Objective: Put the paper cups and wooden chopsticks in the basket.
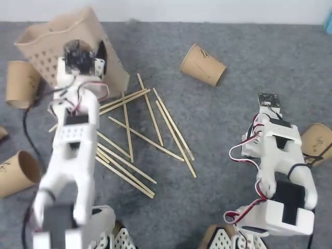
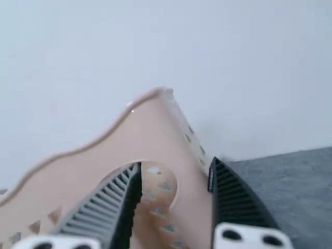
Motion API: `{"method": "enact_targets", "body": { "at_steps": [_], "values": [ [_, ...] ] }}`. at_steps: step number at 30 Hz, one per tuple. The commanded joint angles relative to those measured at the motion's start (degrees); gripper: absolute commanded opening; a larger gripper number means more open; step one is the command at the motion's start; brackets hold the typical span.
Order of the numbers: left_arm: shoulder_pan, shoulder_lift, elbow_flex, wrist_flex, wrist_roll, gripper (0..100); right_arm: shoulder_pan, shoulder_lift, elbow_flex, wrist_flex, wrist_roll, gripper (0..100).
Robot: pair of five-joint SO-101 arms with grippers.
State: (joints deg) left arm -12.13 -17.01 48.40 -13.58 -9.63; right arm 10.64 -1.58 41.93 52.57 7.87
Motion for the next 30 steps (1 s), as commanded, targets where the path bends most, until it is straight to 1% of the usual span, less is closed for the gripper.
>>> {"method": "enact_targets", "body": {
  "at_steps": [1, 4, 5, 8, 11, 13, 15, 16, 17, 22, 23, 24, 26, 28, 30],
  "values": [
    [2.11, -17.49, 6.2, 4.92, -0.62, 20, -0.66, -2.77, -0.26, -1.01, 0.62, 0.8],
    [2.9, -22.68, 6.29, 15.3, -0.62, 20, -0.57, -2.77, -0.26, -0.92, 0.62, 0.8],
    [3.08, -23.12, 6.29, 16.7, -0.62, 20, -0.48, -2.77, -0.26, -0.92, 0.62, 0.8],
    [3.16, -21.89, 6.46, 15.21, -0.62, 20, -0.4, -2.68, -0.18, -0.84, 0.62, 0.8],
    [2.64, -18.55, 6.2, 10.29, -0.79, 19, -0.22, -2.68, -0.18, -0.84, 0.62, 0.8],
    [1.93, -15.82, 4.97, 7.74, -2.81, 13, -0.22, -2.68, -0.18, -0.84, 0.62, 0.8],
    [1.23, -12.66, 1.8, 7.74, -4.84, 3, -0.13, -2.95, 0.26, -0.75, 0.62, 0.8],
    [1.05, -10.81, -0.13, 7.82, -5.27, 0, -0.13, -3.12, 0.7, -1.1, 0.62, 0.8],
    [0.09, -8.88, -1.8, 7.82, -5.19, 1, -0.22, -3.12, 0.79, -1.19, 0.62, 0.8],
    [-3.34, 0.97, -10.77, 8.09, -5.01, 1, -0.22, -3.12, 0.79, -1.27, 0.62, 0.8],
    [-4.04, 2.73, -12.97, 9.32, -4.92, 1, -0.31, -3.12, 0.79, -1.27, 0.62, 0.8],
    [-4.48, 4.57, -15.69, 11.69, -4.13, 1, -0.31, -3.12, 0.79, -1.27, 0.62, 0.8],
    [-6.07, 8.18, -23.43, 19.96, 0.09, 1, -0.48, -3.12, 0.79, -1.27, 0.62, 0.8],
    [-7.74, 12.84, -34.59, 31.38, 5.63, 1, -0.57, -3.12, 0.79, -1.27, 0.62, 0.8],
    [-8.97, 18.99, -47.78, 43.96, 9.67, 1, -0.57, -3.12, 0.79, -1.27, 0.62, 0.8]
  ]
}}
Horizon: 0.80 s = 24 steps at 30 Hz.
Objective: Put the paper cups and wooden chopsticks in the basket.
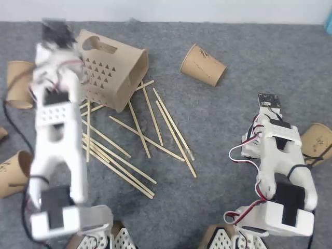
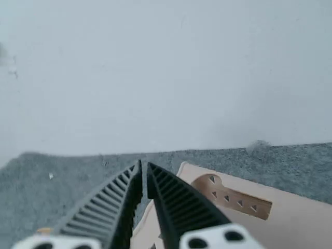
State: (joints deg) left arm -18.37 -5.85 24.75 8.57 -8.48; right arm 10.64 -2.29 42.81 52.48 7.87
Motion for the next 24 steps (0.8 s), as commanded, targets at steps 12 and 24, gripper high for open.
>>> {"method": "enact_targets", "body": {
  "at_steps": [12, 24],
  "values": [
    [-3.43, 55.38, -101.85, 63.38, 10.64, 2, -0.66, -2.42, -0.18, -1.27, 0.7, 0.8],
    [-8.0, 75.08, -115.21, 60.4, 10.64, 20, -0.66, -2.42, -0.18, -1.27, 0.7, 0.8]
  ]
}}
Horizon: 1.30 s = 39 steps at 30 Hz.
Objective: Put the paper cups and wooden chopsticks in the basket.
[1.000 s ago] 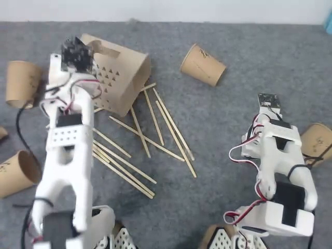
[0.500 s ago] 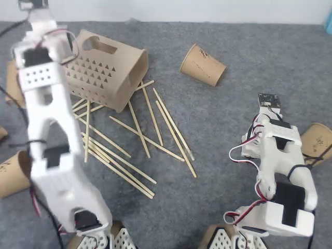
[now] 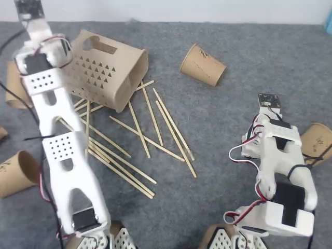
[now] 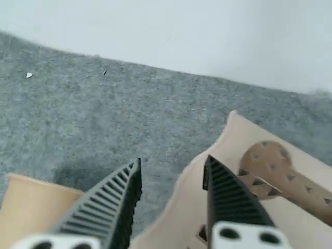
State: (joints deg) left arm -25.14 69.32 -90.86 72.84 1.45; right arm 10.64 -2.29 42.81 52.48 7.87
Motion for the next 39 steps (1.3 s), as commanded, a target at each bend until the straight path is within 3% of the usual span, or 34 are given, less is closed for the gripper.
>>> {"method": "enact_targets", "body": {
  "at_steps": [1, 18, 29, 39],
  "values": [
    [-1.23, 0.44, 0.4, -3.87, 0.62, 20, -0.75, -2.42, -0.18, -1.27, 0.7, 0.8],
    [1.58, 6.59, 0.4, 0.97, -3.08, 20, -1.54, -2.42, -0.09, -1.27, 0.7, 0.8],
    [6.07, 5.54, -5.32, 18.9, -8.88, 20, -1.54, -2.42, -0.09, -1.36, 0.7, 0.8],
    [8.26, 5.27, -5.32, 23.91, -12.48, 20, -1.54, -2.42, -0.09, -1.36, 0.7, 0.8]
  ]
}}
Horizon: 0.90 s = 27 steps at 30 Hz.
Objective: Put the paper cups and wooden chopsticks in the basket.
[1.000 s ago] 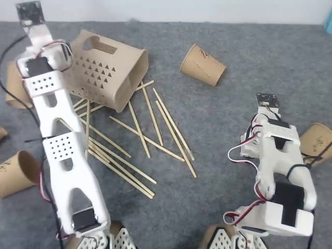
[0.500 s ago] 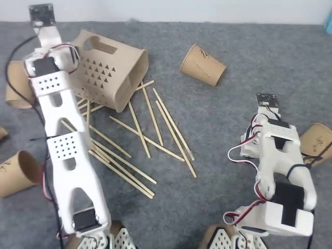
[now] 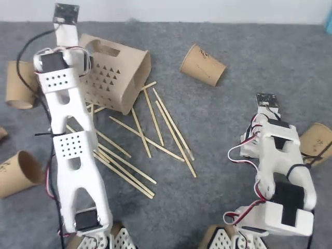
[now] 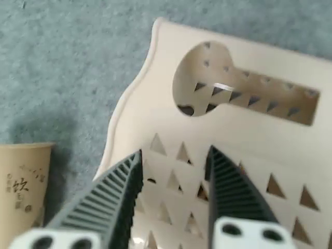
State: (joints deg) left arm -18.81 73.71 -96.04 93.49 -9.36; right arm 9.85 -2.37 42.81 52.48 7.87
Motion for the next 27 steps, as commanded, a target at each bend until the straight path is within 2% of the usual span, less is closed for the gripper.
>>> {"method": "enact_targets", "body": {
  "at_steps": [1, 20, 27],
  "values": [
    [1.67, 0.35, -0.13, 3.25, -1.76, 20, -0.75, -2.33, -0.09, -1.36, 0.79, 0.8],
    [-6.33, -19.78, 0.31, 7.03, -1.23, 20, -0.75, -2.33, -0.09, -1.36, 2.02, 0.8],
    [-10.02, -17.85, 1.98, 5.1, -1.67, 20, -0.75, -2.33, 0.09, -1.36, 1.85, 0.8]
  ]
}}
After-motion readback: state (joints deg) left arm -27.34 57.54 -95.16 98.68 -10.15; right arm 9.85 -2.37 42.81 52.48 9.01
